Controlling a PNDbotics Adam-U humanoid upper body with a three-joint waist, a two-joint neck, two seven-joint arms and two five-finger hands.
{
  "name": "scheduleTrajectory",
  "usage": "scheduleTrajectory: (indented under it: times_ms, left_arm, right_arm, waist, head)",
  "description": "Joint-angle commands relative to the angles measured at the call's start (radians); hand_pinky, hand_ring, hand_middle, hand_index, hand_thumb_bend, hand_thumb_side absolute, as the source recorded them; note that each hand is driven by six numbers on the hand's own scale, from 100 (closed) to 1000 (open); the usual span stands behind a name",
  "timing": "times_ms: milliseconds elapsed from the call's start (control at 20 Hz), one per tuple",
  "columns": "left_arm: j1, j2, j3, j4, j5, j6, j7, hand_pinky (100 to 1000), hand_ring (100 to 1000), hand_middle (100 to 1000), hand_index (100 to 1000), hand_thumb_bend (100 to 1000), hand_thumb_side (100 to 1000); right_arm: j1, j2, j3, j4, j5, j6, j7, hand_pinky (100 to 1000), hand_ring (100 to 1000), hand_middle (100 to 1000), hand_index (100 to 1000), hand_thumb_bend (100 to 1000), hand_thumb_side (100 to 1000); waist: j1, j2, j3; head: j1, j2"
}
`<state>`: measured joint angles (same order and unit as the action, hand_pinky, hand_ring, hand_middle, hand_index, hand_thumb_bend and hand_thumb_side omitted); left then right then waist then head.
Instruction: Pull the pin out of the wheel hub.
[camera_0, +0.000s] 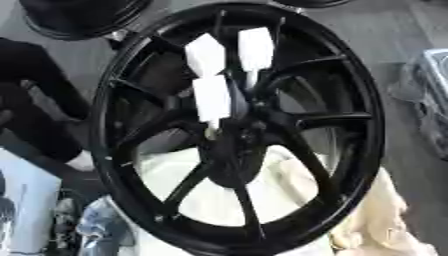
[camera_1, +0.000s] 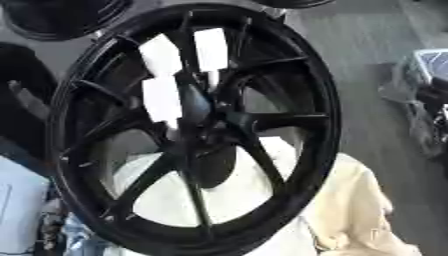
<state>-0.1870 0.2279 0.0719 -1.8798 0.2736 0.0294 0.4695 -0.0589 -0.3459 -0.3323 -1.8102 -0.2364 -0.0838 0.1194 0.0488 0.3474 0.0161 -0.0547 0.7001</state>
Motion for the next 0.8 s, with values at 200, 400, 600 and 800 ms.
scheduleTrajectory:
  times_ms: [200, 400, 600, 800]
  left_arm:
    - [-0.025, 0.048, 0.005, -0.025, 0.004, 0.003, -0.003, 696, 714, 738, 693, 206, 862]
    - [-0.047, 0.08, -0.007, -0.034, 0.016, 0.008, -0.01, 697, 716, 744, 696, 203, 854]
    - [-0.093, 0.157, -0.036, -0.051, 0.043, 0.028, -0.027, 697, 718, 747, 697, 186, 836]
    - [-0.195, 0.309, -0.1, -0.1, 0.071, 0.08, -0.084, 702, 726, 755, 700, 139, 810]
  right_arm:
    - [0.006, -0.019, -0.01, -0.012, -0.007, -0.001, 0.001, 1000, 883, 805, 860, 100, 646]
    - [0.012, -0.029, -0.01, -0.018, -0.017, -0.006, 0.003, 1000, 883, 805, 860, 100, 638]
    - [0.024, -0.036, -0.01, -0.021, -0.021, -0.007, 0.001, 1000, 883, 805, 860, 100, 637]
    - [0.039, -0.042, -0.009, -0.019, -0.016, -0.006, -0.002, 1000, 882, 805, 859, 100, 639]
  waist:
    - [-0.005, -0.029, 0.009]
    - [-0.005, -0.041, 0.012]
    - [-0.005, -0.05, 0.017]
    - [0.0, -0.06, 0.026]
  head:
    - [-0.004, 0.001]
    - [-0.005, 0.012]
    - [-0.008, 0.023]
    - [-0.015, 0.033]
